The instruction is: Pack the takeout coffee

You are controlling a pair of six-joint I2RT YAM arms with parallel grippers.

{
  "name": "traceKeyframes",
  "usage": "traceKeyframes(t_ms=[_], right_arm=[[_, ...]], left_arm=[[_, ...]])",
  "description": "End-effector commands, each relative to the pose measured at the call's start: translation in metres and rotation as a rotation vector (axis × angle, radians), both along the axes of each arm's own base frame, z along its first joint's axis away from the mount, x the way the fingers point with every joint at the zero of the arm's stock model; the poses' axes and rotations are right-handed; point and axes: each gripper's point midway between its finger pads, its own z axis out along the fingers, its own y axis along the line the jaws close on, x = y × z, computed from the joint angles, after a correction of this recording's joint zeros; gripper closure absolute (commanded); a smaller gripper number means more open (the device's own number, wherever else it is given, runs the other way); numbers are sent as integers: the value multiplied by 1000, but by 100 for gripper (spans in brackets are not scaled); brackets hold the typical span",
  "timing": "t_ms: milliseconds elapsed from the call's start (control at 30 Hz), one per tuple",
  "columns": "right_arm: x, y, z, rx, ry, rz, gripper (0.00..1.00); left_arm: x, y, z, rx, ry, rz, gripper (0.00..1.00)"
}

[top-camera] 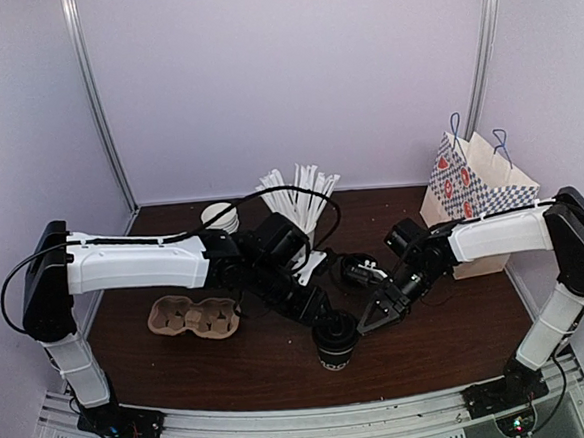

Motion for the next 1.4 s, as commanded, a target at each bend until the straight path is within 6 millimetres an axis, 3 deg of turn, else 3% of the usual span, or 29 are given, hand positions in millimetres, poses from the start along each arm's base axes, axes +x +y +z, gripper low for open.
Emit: traceKeyframes(t_ms=[0,267,600,967,1100,1233,1367], right_arm=[[8,-25,-66,-296,-75,0,79],[13,-38,-92,-433,-69,6,80],[13,-36,-114,-465,-4,25,81],[13,-42,-127,-519,25,34,81],[23,-34,-111,-467,-38,64,81],[30,-13,-60,-296,-98,84,70],[31,-8,-20,-200,-185,98,60]], left_arm=[[-14,11,-39,93,63,-25,61],[-15,18,-53,112,85,-13,62],[-13,36,-88,154,129,19,64],[-16,43,-104,171,171,32,65],[-12,39,-95,161,139,17,65],[-5,35,-76,131,68,-8,64],[7,25,-48,80,-27,-39,56]])
